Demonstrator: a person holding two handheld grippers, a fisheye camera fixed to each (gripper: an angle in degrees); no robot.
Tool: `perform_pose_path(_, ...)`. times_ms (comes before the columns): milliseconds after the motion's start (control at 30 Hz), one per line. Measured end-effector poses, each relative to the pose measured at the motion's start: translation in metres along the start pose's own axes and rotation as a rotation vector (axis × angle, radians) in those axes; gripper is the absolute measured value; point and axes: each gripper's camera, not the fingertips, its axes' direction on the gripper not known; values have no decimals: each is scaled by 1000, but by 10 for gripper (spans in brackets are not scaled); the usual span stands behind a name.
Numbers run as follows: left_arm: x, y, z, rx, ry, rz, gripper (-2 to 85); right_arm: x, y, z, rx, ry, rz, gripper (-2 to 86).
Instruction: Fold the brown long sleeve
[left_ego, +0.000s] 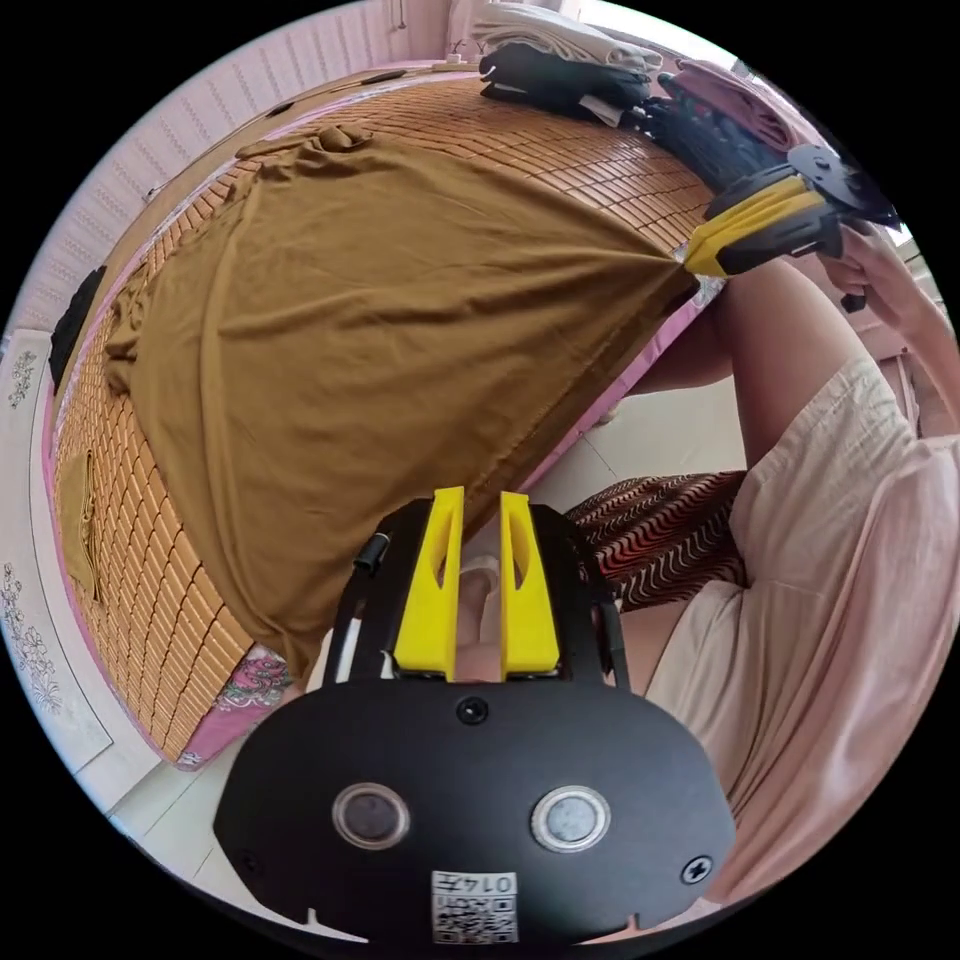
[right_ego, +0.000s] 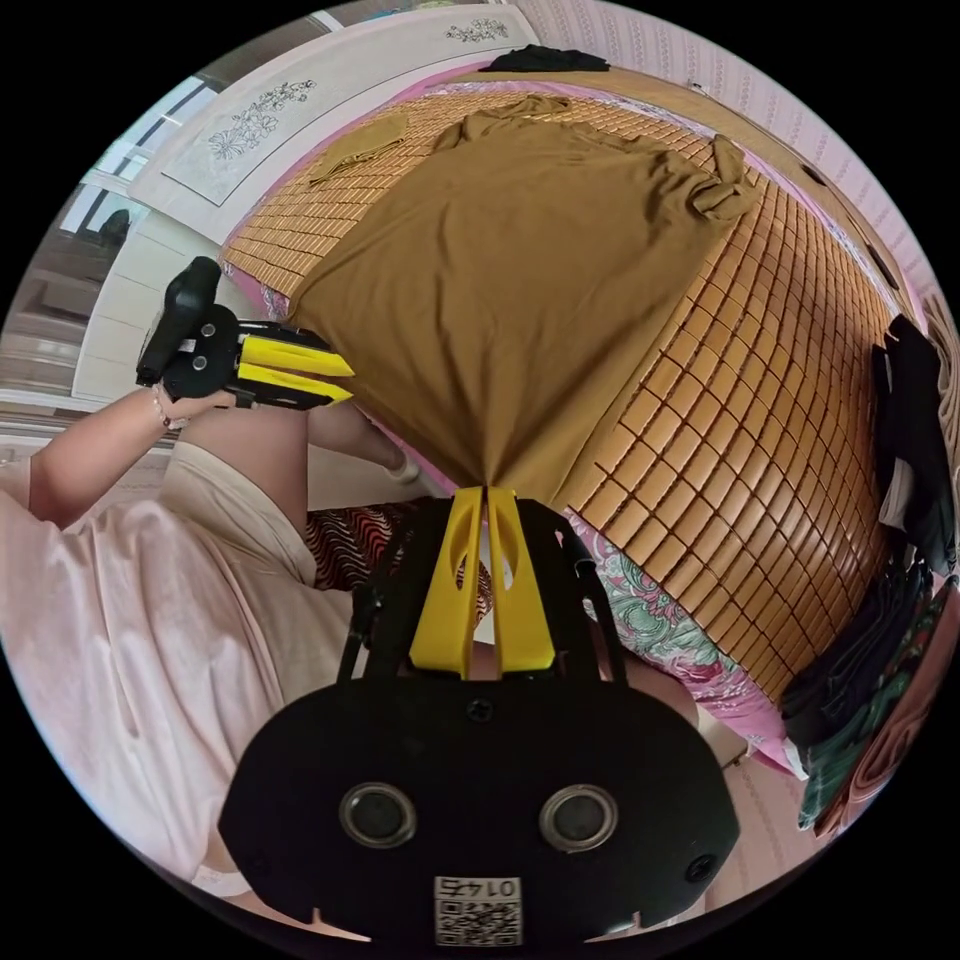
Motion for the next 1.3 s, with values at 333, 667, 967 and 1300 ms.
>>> perform_pose_path(333,-29,44,-38,5,48,-88,44,23,8,-4,-50,34,90,66)
perform_pose_path(667,-132,96,-6,-68,120,-556,51,45,4,-14,-1,33,326,17)
perform_pose_path(967,-121,120,-23,-31,18,-523,-9,25,24,-29,-77,16,298,3)
perform_pose_path(1300,-116,128,-23,3,-2,-532,-10,8,11,-44,39,-38,378,54)
